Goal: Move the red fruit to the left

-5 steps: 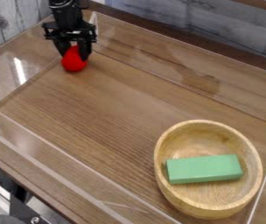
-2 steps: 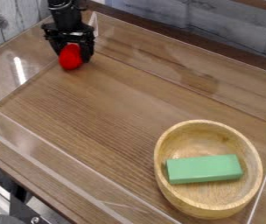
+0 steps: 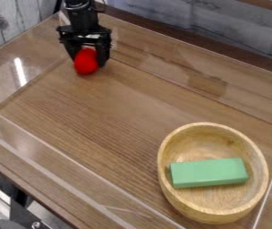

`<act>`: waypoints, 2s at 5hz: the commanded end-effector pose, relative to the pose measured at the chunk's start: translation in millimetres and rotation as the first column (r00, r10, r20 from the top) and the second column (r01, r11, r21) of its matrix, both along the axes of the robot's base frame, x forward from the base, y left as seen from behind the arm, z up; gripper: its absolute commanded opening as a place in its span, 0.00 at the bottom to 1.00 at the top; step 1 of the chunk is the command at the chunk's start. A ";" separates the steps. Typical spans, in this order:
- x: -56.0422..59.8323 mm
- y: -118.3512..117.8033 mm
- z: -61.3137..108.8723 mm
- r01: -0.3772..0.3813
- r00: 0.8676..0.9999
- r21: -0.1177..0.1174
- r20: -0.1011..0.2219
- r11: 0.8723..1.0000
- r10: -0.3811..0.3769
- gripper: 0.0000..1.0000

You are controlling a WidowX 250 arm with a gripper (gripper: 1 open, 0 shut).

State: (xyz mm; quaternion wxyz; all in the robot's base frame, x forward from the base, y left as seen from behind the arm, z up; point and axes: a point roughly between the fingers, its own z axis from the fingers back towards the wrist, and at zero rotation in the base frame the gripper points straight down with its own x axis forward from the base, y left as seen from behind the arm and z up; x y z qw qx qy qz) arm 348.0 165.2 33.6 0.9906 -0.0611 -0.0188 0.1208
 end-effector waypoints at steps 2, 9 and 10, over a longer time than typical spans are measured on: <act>2.8 -8.4 29.7 0.000 1.000 0.016 0.023 1.000 0.000 1.00; -21.9 -14.8 50.9 -0.172 0.984 -0.018 -0.047 0.985 0.171 1.00; -21.1 -12.8 56.7 -0.224 0.974 -0.030 -0.046 0.974 0.223 1.00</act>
